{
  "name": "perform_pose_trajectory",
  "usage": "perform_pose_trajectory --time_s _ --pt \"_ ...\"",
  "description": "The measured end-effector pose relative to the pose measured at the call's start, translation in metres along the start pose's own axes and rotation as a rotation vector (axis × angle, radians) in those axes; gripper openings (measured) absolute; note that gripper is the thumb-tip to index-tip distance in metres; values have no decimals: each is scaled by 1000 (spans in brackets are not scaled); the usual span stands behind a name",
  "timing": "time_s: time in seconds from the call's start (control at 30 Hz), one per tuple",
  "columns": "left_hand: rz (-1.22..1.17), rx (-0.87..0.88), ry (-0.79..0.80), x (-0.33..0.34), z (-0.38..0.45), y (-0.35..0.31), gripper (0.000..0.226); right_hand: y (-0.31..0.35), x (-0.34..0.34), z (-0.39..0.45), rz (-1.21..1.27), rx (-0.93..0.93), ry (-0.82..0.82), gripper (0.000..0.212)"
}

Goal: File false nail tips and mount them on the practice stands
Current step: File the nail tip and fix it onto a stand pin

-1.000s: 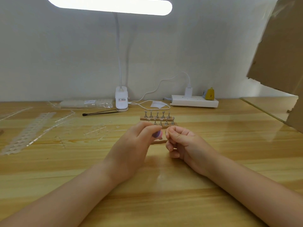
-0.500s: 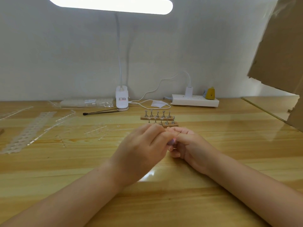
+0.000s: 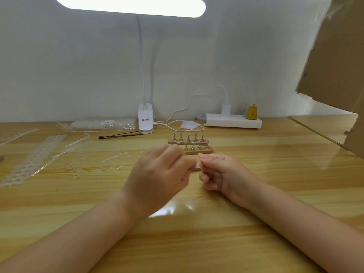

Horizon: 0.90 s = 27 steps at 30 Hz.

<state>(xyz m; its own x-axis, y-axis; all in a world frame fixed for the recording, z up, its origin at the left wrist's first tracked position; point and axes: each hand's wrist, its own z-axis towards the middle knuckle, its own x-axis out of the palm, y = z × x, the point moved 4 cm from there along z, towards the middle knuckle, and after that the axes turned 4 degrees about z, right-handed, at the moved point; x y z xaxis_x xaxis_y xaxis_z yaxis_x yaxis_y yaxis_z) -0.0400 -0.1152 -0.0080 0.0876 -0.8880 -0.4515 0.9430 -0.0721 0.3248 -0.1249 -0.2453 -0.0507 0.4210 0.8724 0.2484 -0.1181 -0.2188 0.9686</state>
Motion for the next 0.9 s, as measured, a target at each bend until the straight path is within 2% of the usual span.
perform_pose_trajectory --time_s 0.13,0.3,0.4,0.47,0.63,0.8,0.9 --pt "-38 120 -17 3 3 -25 11 0 2 -1 -78 -20 63 22" --pt "39 -2 0 1 -4 7 11 1 1 -1 0 30 46 21" --pt "-39 71 -53 0 0 -10 20 1 3 -1 -46 23 82 25" --pt "-82 140 -35 3 2 -23 18 1 4 -1 -87 19 121 25" --pt "35 31 -1 2 -3 3 12 1 0 1 -13 29 103 22" --pt "-116 169 -31 5 0 -23 22 1 3 -1 -94 17 195 25" --pt "-65 95 -2 4 -1 -9 22 2 2 -2 -78 26 202 21"
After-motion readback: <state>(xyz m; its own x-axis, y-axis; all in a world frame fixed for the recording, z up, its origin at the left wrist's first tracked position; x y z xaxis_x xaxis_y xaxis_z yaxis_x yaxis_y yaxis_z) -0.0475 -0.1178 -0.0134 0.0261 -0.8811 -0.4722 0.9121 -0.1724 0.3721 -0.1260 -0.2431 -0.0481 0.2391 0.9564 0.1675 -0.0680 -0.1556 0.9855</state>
